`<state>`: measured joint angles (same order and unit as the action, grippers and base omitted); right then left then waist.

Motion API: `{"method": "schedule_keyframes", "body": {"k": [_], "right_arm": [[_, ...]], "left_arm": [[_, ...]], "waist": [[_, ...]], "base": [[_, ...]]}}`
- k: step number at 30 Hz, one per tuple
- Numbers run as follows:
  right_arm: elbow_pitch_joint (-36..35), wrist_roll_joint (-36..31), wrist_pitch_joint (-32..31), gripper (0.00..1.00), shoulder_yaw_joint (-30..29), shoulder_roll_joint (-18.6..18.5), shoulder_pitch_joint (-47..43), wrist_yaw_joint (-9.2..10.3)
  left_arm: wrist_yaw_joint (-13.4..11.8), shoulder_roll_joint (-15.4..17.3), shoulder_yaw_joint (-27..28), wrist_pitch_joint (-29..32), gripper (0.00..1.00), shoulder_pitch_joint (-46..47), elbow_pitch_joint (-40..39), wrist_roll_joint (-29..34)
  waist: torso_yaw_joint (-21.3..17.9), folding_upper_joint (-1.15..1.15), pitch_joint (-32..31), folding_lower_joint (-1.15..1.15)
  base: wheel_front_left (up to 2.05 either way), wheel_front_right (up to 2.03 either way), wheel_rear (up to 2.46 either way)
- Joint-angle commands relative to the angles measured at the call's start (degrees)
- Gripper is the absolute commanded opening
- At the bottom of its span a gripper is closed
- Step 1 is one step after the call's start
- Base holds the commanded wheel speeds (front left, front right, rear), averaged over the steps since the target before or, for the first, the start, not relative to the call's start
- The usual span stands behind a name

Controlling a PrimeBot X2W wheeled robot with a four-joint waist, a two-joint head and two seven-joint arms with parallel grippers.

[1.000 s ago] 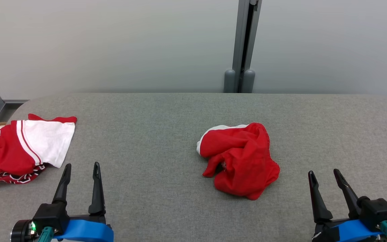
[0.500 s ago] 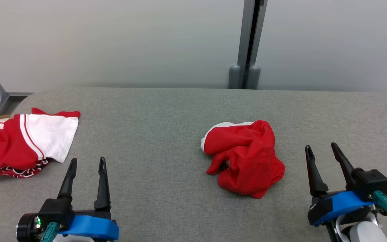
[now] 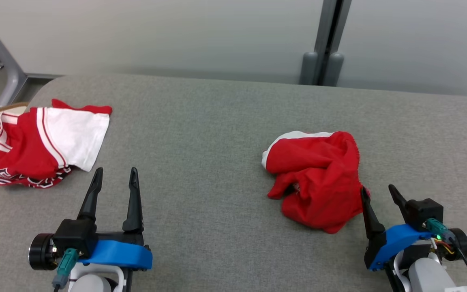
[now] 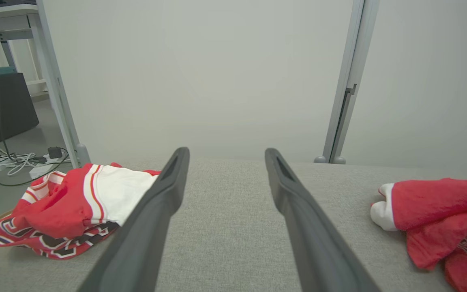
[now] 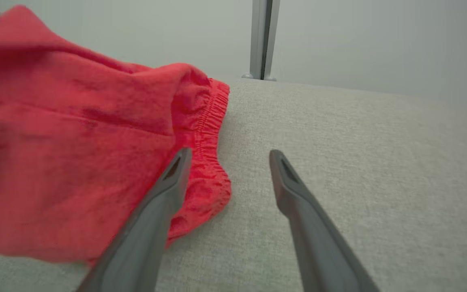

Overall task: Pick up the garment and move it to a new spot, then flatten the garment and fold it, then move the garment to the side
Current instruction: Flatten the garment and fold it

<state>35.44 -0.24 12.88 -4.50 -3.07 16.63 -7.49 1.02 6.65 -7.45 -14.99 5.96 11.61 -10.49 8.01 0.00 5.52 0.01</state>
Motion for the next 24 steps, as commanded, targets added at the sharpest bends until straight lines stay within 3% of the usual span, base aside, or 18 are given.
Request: {"method": "schedule_keyframes", "body": {"k": [1, 10, 11, 12, 13, 14, 18, 24], "right_arm": [[2.0, -0.3, 0.6, 1.00, -0.4, -0.3, 1.8, -0.01], [14.5, -0.1, 2.0, 1.00, -0.4, 0.0, 5.8, -0.01], [15.6, 0.4, 2.1, 0.75, -0.3, 0.0, 6.0, -0.01], [16.3, 0.7, 2.1, 0.30, -0.2, 0.1, 6.3, -0.01], [16.9, 0.8, 2.2, 0.07, 0.0, 0.1, 6.6, -0.01], [17.1, 1.1, 2.2, 0.00, 0.0, 0.1, 6.8, -0.01], [15.0, 2.1, 2.4, 0.00, -0.8, -0.2, 7.6, 0.00], [7.5, 3.5, 2.4, 0.00, -7.2, -4.9, 4.6, 0.00]], "left_arm": [[0.2, -0.3, 0.2, -0.3, 1.00, 1.1, 0.2, 0.3], [1.0, -1.0, 0.6, -0.3, 1.00, 2.5, 0.8, 1.0], [1.0, -1.1, 0.7, -0.3, 1.00, 2.5, 0.9, 1.1], [1.0, -1.2, 0.9, -0.3, 1.00, 2.5, 0.9, 1.2], [1.0, -1.2, 1.1, -0.3, 1.00, 2.4, 0.9, 1.3], [0.9, -1.3, 1.2, -0.3, 1.00, 2.2, 0.9, 1.3], [1.1, -1.5, 1.8, -0.3, 1.00, 1.7, 0.9, 1.5], [1.5, -1.9, 2.4, -0.3, 1.00, 1.2, 1.1, 1.6]], "waist": [[1.2, 0.00, 1.3, -0.01], [2.7, 0.00, 2.9, -0.01], [2.7, 0.00, 2.9, -0.01], [2.6, 0.00, 2.9, -0.01], [2.4, 0.00, 2.8, -0.01], [2.2, 0.00, 2.7, -0.01], [0.8, 0.00, 2.3, -0.01], [-1.8, 0.00, 0.6, -0.01]], "base": [[0.00, 0.00, 0.00], [0.00, 0.00, 0.00], [0.00, 0.00, 0.00], [0.00, 0.00, 0.00], [0.00, 0.00, 0.00], [0.00, 0.00, 0.00], [0.00, 0.00, 0.00], [0.00, 0.00, 0.00]]}}
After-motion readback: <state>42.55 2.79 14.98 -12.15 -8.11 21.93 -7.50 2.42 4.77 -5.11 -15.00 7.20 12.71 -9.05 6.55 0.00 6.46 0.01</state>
